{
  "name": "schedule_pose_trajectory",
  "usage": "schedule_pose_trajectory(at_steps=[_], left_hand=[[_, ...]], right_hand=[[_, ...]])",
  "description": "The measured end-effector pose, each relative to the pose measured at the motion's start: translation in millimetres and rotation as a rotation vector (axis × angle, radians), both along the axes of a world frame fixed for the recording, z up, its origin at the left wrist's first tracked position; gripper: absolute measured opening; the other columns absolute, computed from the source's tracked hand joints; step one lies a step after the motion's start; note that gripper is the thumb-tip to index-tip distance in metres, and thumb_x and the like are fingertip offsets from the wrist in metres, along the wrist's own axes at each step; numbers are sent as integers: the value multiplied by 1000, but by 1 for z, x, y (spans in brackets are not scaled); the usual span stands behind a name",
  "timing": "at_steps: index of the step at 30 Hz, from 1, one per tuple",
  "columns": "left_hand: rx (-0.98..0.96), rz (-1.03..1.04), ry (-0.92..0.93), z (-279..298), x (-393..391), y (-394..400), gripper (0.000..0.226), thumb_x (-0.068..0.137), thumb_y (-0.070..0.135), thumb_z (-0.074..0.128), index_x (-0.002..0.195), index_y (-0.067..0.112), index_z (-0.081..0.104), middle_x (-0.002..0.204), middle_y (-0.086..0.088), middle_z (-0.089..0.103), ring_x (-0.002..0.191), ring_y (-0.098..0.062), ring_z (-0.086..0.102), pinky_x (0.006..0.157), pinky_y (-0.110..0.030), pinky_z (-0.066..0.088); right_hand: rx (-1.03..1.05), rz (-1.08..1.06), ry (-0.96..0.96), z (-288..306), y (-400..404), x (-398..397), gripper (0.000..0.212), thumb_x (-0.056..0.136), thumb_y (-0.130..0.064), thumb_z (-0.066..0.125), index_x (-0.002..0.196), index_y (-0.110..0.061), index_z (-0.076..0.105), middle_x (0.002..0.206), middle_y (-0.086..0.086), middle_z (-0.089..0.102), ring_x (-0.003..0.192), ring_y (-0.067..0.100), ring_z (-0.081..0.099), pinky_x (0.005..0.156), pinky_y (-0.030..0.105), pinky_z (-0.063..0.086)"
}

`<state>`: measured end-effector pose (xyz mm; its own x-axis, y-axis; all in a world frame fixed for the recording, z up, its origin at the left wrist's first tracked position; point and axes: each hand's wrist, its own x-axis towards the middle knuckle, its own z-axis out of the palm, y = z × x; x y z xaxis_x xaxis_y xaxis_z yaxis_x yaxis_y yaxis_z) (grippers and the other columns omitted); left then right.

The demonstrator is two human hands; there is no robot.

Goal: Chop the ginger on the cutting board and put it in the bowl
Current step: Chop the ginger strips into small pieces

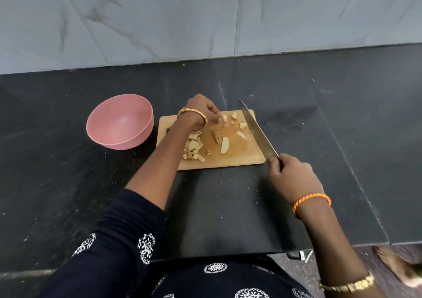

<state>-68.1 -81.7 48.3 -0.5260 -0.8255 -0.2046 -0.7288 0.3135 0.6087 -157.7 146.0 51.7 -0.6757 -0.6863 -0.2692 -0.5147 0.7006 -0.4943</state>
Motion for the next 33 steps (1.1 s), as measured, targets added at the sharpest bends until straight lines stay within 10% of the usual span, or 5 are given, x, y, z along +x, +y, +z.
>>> schedule_pose_trajectory(at_steps=[11,19,33], left_hand=[[-113,131,43,-15,-8,-28,24,88,5,54,84,21,72,101,-2,69,97,-21,62,99,-43,46],[-152,-165,-179,-9,-23,-48,21,83,5,66,102,10,72,105,-6,70,94,-17,63,82,-19,44],[-292,-597,-299,-5,-25,-57,21,88,4,58,100,14,71,101,-3,63,91,-18,58,82,-27,48]], right_hand=[[74,138,136,-5,-11,7,30,98,-32,32,84,-15,52,79,8,55,68,31,51,63,31,40],[10,131,102,-5,-3,7,31,97,-36,37,86,-18,59,69,2,57,64,24,55,58,28,41],[-154,-30,-145,-11,-4,-3,34,96,-32,46,66,-19,52,54,2,50,51,17,47,48,26,33]])
